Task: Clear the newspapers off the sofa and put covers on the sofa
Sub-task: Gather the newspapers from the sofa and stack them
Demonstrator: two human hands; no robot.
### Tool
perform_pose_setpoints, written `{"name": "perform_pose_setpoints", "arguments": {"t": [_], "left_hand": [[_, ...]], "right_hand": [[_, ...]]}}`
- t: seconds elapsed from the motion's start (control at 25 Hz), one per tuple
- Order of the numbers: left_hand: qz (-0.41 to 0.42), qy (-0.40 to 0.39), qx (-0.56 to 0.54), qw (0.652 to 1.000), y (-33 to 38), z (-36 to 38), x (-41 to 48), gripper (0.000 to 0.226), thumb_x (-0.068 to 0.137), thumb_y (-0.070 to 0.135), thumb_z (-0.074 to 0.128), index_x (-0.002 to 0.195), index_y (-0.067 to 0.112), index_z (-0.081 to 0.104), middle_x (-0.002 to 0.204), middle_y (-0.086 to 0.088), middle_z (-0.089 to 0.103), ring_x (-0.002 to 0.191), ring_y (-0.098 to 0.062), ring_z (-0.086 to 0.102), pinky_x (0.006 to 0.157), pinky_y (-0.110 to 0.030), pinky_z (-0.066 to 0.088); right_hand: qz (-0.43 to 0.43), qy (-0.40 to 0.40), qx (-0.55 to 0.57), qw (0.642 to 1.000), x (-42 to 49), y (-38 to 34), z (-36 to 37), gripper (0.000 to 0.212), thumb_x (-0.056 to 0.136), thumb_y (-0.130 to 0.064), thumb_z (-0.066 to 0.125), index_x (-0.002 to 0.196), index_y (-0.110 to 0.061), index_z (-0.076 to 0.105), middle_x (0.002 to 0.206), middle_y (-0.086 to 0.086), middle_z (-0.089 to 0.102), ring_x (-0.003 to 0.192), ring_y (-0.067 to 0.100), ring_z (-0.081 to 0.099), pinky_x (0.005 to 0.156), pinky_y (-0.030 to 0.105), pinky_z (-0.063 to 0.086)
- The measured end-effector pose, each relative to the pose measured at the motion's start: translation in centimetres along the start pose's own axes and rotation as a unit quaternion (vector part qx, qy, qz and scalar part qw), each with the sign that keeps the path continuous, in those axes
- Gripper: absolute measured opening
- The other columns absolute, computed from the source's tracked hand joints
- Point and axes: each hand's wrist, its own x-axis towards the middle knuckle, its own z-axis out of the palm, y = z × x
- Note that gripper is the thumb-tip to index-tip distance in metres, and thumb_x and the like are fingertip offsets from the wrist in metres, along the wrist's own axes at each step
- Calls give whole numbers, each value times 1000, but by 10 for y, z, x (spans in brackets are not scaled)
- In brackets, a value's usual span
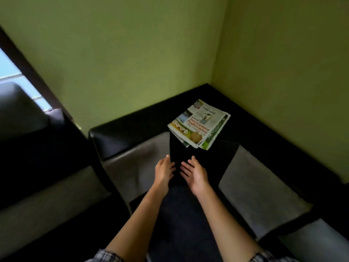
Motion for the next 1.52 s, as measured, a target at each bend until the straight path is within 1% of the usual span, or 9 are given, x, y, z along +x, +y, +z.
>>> {"name": "perform_pose_setpoints", "arguments": {"t": [0.2, 0.4, 0.56, 0.68, 0.88, 1.04, 1.12, 1.28, 1.52], "left_hand": [[-64, -2, -14, 998, 24, 29, 105, 44, 97, 30, 45, 133, 5, 43, 129, -14, 54, 117, -27, 51, 91, -33, 39], [-104, 16, -7, 994, 12, 49, 190, 31, 92, 24, 54, 116, 4, 56, 100, -9, 63, 89, -22, 59, 73, -30, 48], [-92, -8, -34, 995, -7, 62, 218, 26, 86, 18, 63, 106, 2, 65, 102, -18, 69, 94, -31, 66, 86, -39, 54], [-90, 11, -81, 993, -11, 71, 224, 27, 81, 15, 70, 105, 2, 65, 103, -19, 69, 95, -32, 67, 88, -42, 53], [-91, 30, -150, 984, -6, 83, 201, 28, 87, -2, 56, 115, 2, 55, 100, -13, 65, 83, -26, 63, 77, -37, 53], [-114, 38, -150, 981, -13, 77, 166, 35, 89, -5, 52, 123, -1, 51, 122, -20, 58, 108, -34, 58, 84, -39, 48], [-117, 46, -135, 983, -20, 69, 139, 32, 90, -4, 50, 122, 0, 51, 123, -19, 58, 103, -31, 58, 85, -37, 48], [-116, 51, -136, 983, -40, 54, 82, 26, 89, -6, 50, 113, 5, 53, 111, -17, 61, 79, -22, 60, 75, -33, 51], [-129, 54, -135, 981, -98, 29, -8, 24, 84, -4, 57, 106, 8, 56, 89, -9, 65, 74, -21, 63, 69, -31, 52]], "right_hand": [[30, 81, 109, 990, 100, -21, 20, 50, 94, -24, 53, 133, 3, 39, 129, 21, 50, 122, 33, 48, 91, 37, 43], [33, 157, 127, 979, 185, -20, 12, 28, 84, -25, 67, 97, -1, 59, 102, 11, 60, 86, 22, 59, 76, 34, 48], [18, 117, 146, 982, 210, -11, 9, 54, 66, -27, 76, 113, -2, 63, 110, 20, 66, 99, 35, 65, 77, 42, 55], [7, 118, 144, 983, 209, -12, 3, 28, 82, -12, 67, 107, -1, 64, 107, 22, 66, 99, 36, 64, 77, 43, 54], [18, 147, 126, 981, 186, -8, -10, 25, 78, -8, 69, 103, -9, 66, 101, 14, 68, 86, 27, 65, 64, 31, 50], [-20, 171, 184, 968, 154, -14, -20, 35, 75, 7, 66, 108, -3, 64, 98, 14, 67, 87, 31, 64, 69, 38, 53], [-42, 202, 161, 965, 132, -13, -25, 42, 73, 17, 61, 110, -2, 63, 100, 14, 66, 90, 32, 63, 77, 43, 53], [-72, 201, 142, 967, 78, 4, -41, 44, 71, 24, 58, 102, -6, 64, 107, 14, 65, 102, 32, 61, 91, 48, 49], [-55, 218, 117, 967, -9, 49, -98, 42, 72, 21, 62, 106, -3, 63, 108, 15, 65, 98, 30, 61, 95, 50, 47]]}}
